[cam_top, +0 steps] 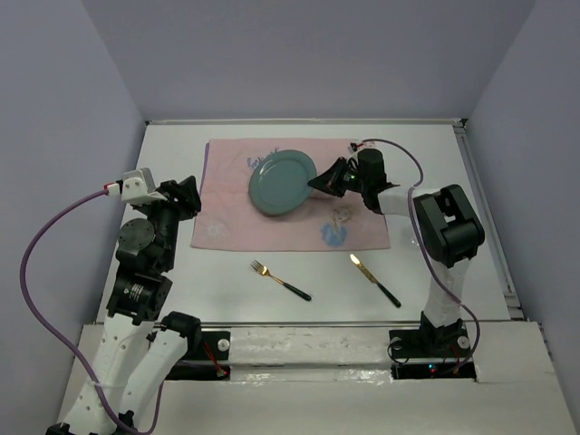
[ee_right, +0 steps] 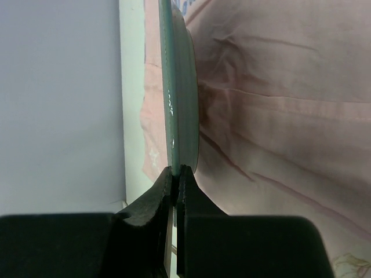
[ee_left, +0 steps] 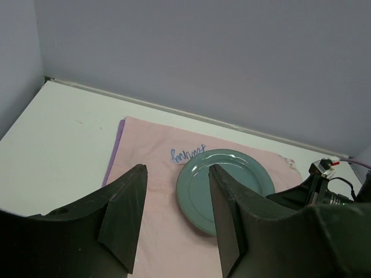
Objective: Set the dinner table for one person
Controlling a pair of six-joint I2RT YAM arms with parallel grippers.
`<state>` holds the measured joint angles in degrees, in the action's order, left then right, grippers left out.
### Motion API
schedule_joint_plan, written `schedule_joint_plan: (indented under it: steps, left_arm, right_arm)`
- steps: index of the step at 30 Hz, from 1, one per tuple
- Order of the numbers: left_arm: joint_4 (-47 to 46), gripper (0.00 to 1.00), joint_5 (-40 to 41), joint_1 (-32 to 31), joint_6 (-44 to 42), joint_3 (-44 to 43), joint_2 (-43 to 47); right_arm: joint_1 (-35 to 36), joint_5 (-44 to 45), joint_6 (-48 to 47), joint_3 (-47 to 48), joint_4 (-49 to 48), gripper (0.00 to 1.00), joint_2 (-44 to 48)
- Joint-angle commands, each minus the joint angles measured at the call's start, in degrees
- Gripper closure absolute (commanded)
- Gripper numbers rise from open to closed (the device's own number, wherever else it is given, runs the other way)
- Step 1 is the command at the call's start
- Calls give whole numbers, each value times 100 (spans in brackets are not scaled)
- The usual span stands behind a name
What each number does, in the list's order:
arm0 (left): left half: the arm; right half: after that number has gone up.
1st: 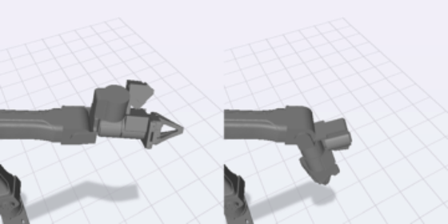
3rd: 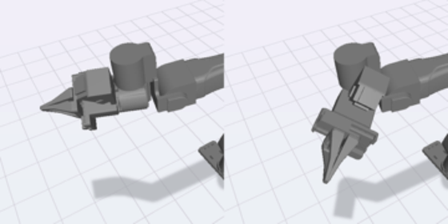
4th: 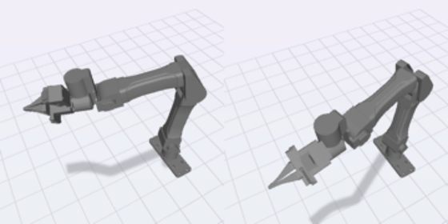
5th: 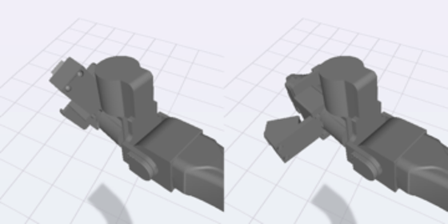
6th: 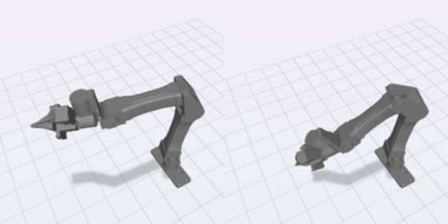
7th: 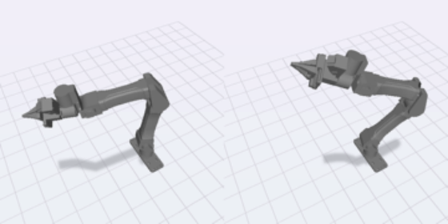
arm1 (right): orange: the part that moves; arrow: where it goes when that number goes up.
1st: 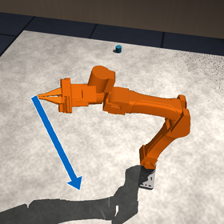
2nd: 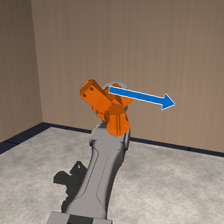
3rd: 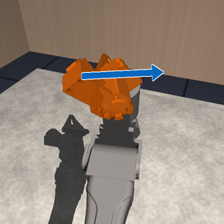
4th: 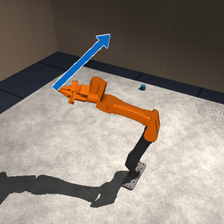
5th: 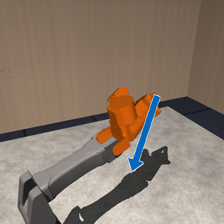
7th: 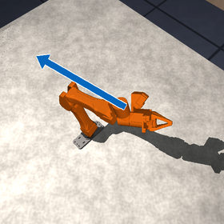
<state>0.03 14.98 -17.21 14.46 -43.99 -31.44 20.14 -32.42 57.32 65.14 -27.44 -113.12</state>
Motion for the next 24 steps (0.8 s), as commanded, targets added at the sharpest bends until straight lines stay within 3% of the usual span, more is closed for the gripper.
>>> schedule_joint_plan:
  steps: [1, 9, 13, 14, 16, 24]
  left_arm:
    - [-223, 43, -66, -19, -13, 4, -37]
    - [-232, 43, -92, -19, -4, -5, -11]
    - [-223, 43, -92, -10, -4, -5, 15]
    - [-223, 43, -92, -19, 4, 4, 24]
    - [-223, 43, -110, -19, 4, 4, 41]
    - [-223, 43, -118, -28, 4, -5, 85]
  right_arm:
    - [-63, -282, 52, 227, -851, 100, 18]
    - [-116, 78, -483, 51, -351, 100, -43]
    - [-116, 236, -836, 86, 142, 86, -26]
    - [-116, 280, -906, 77, 238, 76, -8]
    - [-116, 368, -1073, 69, 493, 67, -26]
    - [-116, 675, -1504, 130, 1169, 55, 35]
